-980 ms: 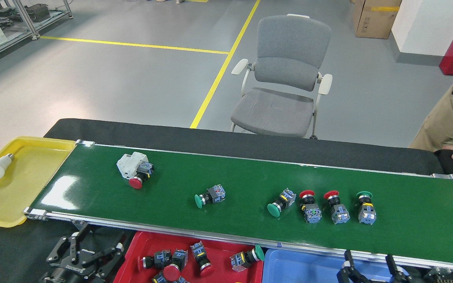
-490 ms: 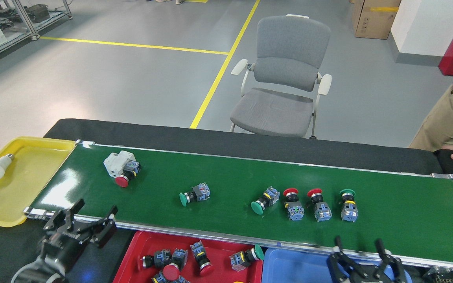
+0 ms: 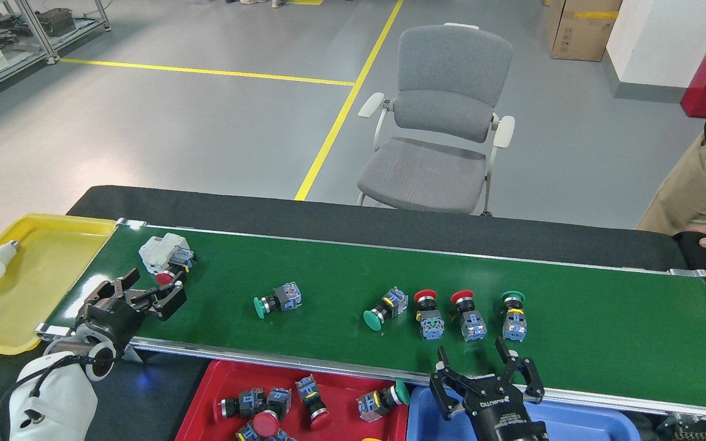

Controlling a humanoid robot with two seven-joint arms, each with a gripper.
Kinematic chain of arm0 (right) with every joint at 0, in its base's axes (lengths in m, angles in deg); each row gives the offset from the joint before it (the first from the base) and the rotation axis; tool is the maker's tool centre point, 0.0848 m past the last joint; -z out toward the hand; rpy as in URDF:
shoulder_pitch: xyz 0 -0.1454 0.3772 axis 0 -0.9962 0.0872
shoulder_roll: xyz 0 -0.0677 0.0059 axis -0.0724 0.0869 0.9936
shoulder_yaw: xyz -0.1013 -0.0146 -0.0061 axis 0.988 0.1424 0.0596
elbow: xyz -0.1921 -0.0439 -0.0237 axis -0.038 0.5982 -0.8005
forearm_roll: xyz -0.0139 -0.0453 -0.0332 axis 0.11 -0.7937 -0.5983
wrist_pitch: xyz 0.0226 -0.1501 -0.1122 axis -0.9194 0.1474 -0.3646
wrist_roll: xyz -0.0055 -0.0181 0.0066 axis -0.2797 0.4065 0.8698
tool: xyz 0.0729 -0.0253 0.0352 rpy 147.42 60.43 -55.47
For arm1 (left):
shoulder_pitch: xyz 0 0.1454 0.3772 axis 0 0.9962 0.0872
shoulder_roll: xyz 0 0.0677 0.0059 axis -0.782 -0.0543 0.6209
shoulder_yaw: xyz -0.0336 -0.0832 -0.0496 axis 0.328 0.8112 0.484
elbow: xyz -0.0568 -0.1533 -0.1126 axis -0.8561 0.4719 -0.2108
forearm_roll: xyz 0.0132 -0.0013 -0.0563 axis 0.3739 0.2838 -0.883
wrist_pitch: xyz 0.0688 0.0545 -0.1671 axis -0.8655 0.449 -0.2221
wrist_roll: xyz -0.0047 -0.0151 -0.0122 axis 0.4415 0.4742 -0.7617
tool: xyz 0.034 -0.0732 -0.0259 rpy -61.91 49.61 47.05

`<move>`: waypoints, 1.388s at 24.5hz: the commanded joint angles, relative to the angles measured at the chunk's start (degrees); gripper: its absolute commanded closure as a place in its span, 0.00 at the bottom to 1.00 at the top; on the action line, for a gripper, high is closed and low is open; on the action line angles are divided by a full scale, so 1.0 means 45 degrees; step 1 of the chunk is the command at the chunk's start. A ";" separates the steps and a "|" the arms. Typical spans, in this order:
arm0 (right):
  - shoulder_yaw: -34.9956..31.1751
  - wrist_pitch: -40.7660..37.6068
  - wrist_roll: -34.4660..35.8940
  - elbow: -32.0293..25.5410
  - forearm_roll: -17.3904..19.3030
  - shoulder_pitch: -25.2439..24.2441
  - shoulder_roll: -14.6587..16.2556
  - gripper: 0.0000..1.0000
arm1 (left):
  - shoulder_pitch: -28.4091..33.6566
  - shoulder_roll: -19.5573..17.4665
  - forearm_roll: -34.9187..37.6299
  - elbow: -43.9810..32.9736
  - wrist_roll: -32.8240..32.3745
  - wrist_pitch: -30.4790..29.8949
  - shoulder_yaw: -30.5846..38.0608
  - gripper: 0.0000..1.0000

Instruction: Pick switch part from conveyor to tray

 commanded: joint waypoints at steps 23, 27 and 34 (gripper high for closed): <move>0.2311 0.2186 -0.0177 0.4463 0.0003 0.3756 -0.0561 0.96 | 0.0970 0.0371 -0.0164 -0.2259 0.2744 0.0107 -0.1115 0.91; 0.2350 0.2088 -0.0059 0.3955 -0.0036 0.3444 -0.0463 0.98 | 0.4230 0.0429 -0.0183 -0.7354 0.1963 -0.2587 -0.1096 0.88; 0.2409 -0.1682 0.0585 -0.0362 0.0042 0.0787 0.0709 0.98 | 0.8021 0.1152 0.0051 -1.2122 0.1025 -0.4736 -0.1115 0.20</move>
